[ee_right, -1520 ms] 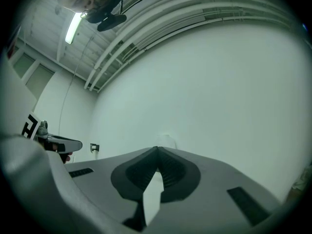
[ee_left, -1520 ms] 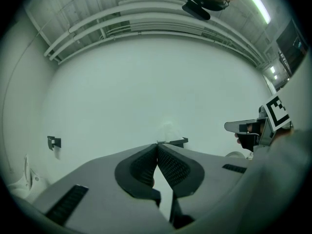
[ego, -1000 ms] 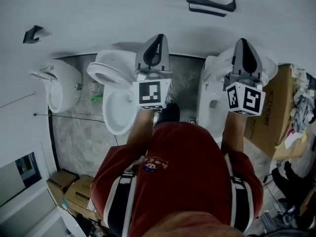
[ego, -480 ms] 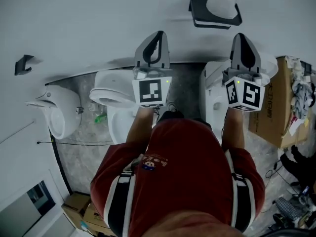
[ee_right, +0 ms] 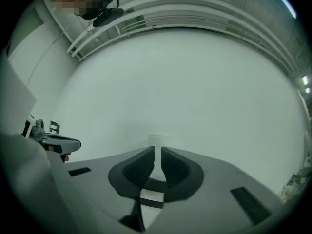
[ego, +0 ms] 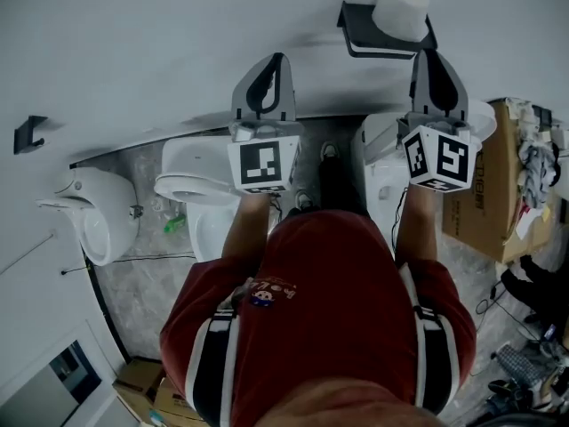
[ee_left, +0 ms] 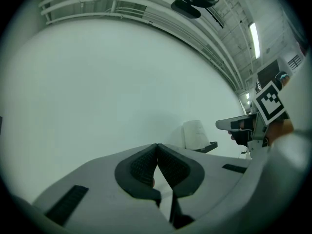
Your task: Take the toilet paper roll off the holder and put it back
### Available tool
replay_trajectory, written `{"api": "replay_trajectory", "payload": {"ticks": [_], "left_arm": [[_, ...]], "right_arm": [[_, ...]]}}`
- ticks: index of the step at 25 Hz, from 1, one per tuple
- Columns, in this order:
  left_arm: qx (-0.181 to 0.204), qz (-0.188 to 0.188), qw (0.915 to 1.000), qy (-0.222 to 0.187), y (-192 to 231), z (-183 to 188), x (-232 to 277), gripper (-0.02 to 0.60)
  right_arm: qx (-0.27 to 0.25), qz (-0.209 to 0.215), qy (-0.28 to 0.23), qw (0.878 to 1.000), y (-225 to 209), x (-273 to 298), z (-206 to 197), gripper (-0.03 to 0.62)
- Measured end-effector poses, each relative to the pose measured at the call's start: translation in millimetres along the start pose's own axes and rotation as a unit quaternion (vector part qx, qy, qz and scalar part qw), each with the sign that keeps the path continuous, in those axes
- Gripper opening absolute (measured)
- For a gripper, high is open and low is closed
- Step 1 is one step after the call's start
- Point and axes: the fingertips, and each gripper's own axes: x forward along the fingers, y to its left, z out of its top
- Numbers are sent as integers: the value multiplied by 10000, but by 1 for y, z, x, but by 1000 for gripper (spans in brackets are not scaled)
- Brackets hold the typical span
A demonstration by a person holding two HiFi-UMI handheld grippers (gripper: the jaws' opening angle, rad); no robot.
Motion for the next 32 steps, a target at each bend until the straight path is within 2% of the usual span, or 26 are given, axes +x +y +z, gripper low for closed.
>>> {"api": "replay_trajectory", "payload": {"ticks": [3,8,12,21,28,32], "left_arm": [[41,22,10000,5,2,-4,10,18],[52,-12,10000,56,-4,-4,34,18],[32,-84,9999,109,-12,-8,49,18],[-119,-128,9998,58,-9,-15,67,18],[-149,-116,9998,94,-6,-21,72,18],[-184,-94,9997,132,1,-25,72,18]], "right_arm": [[90,138,16,9999,-1,15,-1,103],[145,477,245,9985,2,45,0,337],[137,500,410,9978,-4,68,1,427],[-27,628,849,9944,2,108,-9,463],[-21,520,989,9937,-1,124,-14,459],[-134,395,1159,9924,2,131,-21,428]]}}
